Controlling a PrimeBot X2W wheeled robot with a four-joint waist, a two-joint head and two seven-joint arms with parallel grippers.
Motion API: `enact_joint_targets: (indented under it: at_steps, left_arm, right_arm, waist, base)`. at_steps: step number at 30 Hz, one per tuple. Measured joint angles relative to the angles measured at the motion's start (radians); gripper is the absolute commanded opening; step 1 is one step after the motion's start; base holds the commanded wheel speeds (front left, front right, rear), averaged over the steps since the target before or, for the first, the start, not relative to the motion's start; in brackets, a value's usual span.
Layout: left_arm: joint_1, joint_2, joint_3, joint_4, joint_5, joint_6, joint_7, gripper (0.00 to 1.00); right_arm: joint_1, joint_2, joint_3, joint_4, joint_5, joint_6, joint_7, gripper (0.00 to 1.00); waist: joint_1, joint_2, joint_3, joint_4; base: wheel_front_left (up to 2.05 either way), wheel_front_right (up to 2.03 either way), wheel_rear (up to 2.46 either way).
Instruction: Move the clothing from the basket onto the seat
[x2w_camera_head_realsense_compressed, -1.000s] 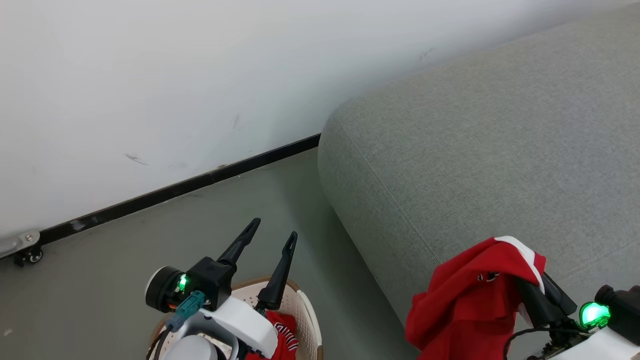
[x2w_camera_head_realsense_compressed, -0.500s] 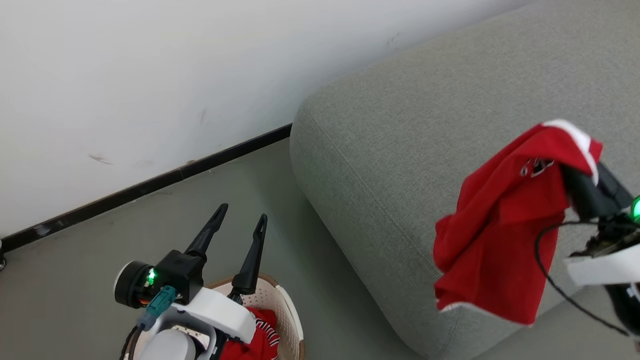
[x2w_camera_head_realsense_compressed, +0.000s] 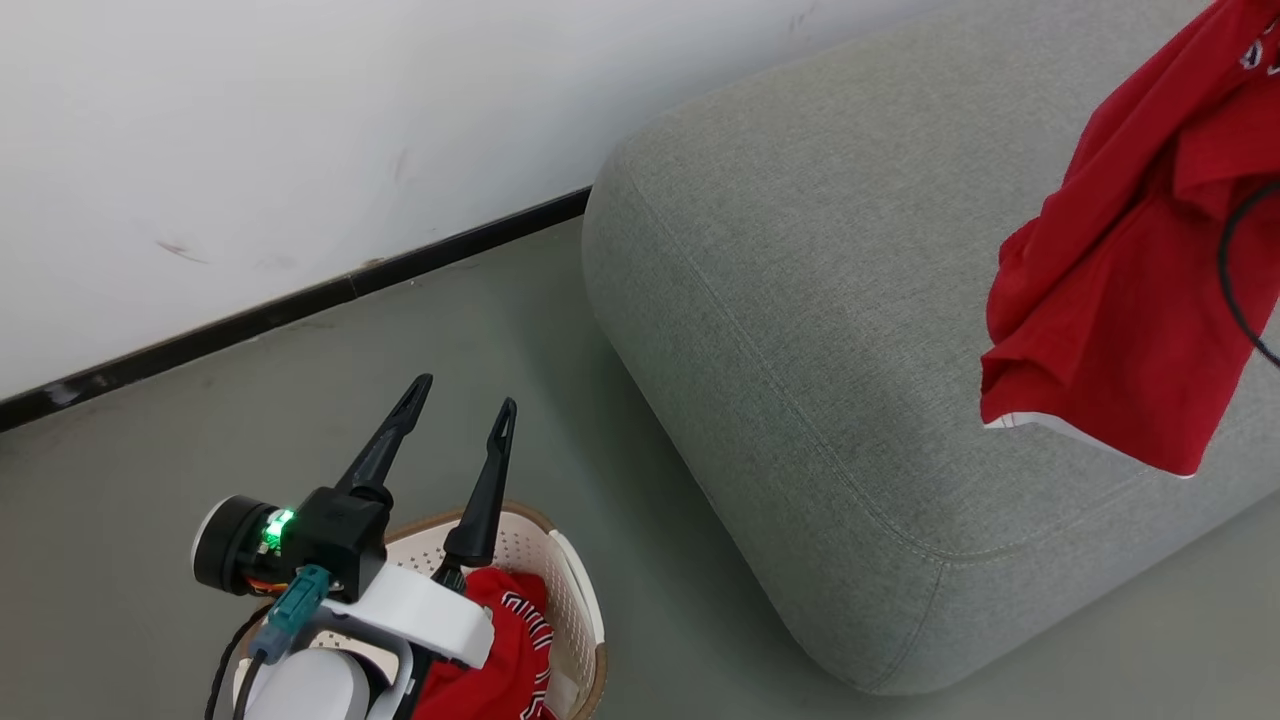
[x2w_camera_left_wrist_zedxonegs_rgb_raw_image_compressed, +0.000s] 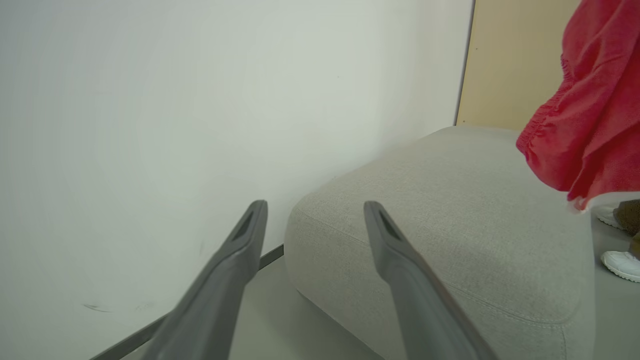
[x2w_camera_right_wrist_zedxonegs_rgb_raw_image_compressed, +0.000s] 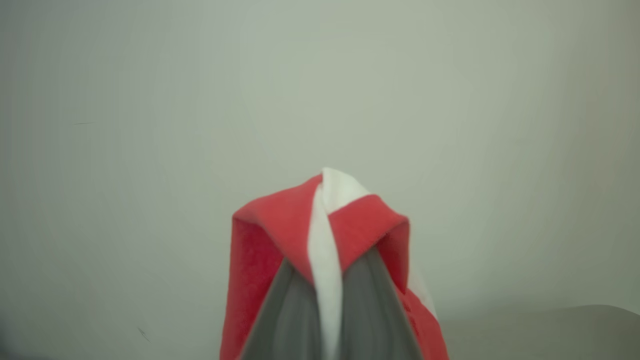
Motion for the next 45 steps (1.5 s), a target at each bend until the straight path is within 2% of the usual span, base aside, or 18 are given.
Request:
enact_joint_targets:
  at_steps: [15,24,32,45]
  left_arm:
    - [0.000,0.040,0.006,-0.130,0.040,0.034,0.065,1.00]
    - [-0.001,0.077,0.008,-0.210,0.072,0.043,0.111,1.00]
    - [-0.005,0.098,0.008,-0.270,0.079,0.042,0.154,1.00]
    - [-0.046,0.115,-0.003,-0.324,0.087,0.031,0.195,1.00]
  right_arm:
    - [-0.240,-0.047,-0.030,0.257,-0.003,0.000,0.089,0.00]
    - [-0.341,-0.059,-0.044,0.382,-0.046,0.000,0.089,0.00]
    - [-0.422,-0.111,-0.096,0.529,-0.099,0.000,0.088,0.00]
    - [-0.472,-0.121,-0.132,0.642,-0.160,0.000,0.023,0.00]
  waist:
    - [0.0001,-0.0001,0.094,0.069]
    - [0.0000,0.0000,0.150,0.127]
    - [0.0001,0.0000,0.205,0.183]
    - [0.0000,-0.0001,0.276,0.244]
  base:
    - [0.00,0.00,0.00]
    - [0.00,0.00,0.00]
    - [0.00,0.00,0.00]
    - [0.00,0.00,0.00]
